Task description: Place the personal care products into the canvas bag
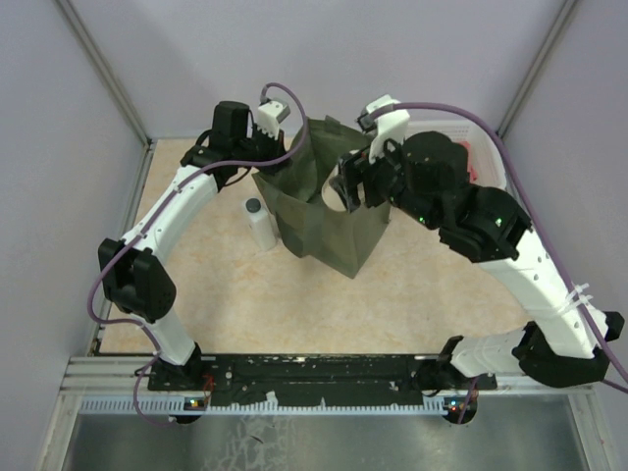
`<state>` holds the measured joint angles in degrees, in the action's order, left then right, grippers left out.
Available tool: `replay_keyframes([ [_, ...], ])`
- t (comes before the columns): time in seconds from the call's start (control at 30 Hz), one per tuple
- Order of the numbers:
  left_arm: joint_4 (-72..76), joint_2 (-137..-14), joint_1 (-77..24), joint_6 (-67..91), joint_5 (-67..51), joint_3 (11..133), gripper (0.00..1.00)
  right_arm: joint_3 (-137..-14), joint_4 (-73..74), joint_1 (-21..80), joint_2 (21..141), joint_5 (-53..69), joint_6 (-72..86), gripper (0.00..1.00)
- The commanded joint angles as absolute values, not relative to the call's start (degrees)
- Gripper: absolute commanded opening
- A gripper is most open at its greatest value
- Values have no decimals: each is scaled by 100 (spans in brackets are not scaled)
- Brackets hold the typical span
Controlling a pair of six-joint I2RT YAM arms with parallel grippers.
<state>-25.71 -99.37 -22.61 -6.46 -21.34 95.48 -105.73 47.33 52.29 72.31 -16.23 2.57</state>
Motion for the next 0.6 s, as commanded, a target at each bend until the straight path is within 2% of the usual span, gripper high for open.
replay_keyframes([
  [0.0,-2698,-9931,-2240,-655,-2365,9533,0,-11114,3691,4471,7578,-931,-196,1],
  [0.17,-2735,-9913,-2239,-650,-2451,9617,0,-10923,3172,3952,8086,-138,-146,1],
  [0.57,-3081,-9931,-2236,-710,-2564,10028,0,-8560,440,3909,8440,1107,550,1],
])
